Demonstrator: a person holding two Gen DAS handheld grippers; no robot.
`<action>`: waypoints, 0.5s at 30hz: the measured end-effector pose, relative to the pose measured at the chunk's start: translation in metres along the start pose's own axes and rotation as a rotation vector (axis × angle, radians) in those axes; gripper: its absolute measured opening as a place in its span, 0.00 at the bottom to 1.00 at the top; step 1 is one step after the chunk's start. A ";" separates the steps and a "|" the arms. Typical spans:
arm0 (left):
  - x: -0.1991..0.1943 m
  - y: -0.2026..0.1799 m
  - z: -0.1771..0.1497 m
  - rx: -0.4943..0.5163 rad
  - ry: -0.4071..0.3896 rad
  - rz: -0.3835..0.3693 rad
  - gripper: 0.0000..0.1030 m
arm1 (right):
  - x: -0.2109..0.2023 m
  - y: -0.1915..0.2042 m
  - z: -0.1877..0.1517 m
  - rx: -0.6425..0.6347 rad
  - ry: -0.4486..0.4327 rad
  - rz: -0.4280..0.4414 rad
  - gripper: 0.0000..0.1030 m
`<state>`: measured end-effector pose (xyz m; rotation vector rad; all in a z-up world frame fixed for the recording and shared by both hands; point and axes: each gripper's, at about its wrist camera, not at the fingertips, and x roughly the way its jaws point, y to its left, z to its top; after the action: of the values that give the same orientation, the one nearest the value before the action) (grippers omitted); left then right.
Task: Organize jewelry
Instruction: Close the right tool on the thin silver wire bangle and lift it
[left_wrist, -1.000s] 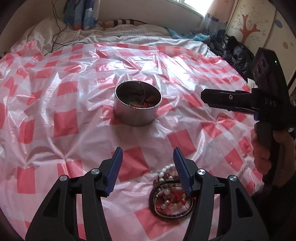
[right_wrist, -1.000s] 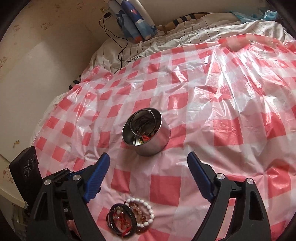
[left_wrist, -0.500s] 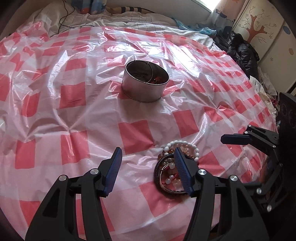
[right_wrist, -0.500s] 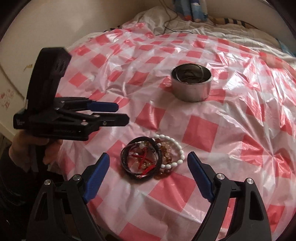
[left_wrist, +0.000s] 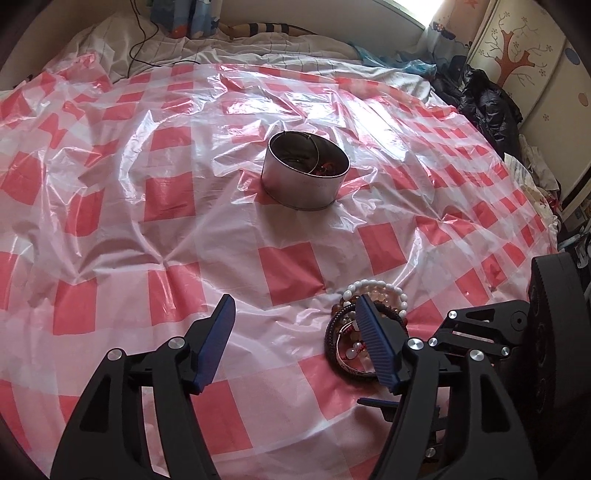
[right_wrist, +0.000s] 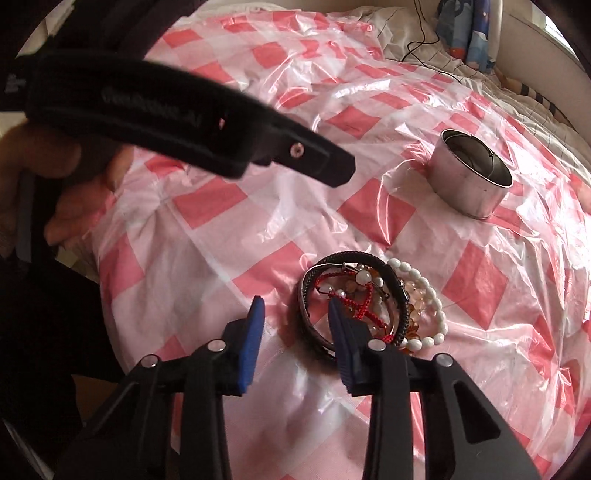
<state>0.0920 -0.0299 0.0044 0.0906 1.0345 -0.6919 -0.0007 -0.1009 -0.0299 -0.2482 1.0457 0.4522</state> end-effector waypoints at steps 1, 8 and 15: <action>-0.001 0.001 0.000 -0.004 -0.003 0.000 0.63 | 0.003 0.000 0.000 -0.004 0.003 -0.012 0.31; -0.003 0.005 0.000 -0.014 -0.013 0.003 0.65 | -0.004 -0.023 0.003 0.129 -0.064 0.104 0.04; -0.004 0.003 0.001 -0.007 -0.013 0.002 0.65 | -0.045 -0.086 -0.001 0.478 -0.299 0.403 0.04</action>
<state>0.0937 -0.0258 0.0076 0.0810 1.0239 -0.6861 0.0203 -0.1883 0.0080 0.4521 0.8774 0.5641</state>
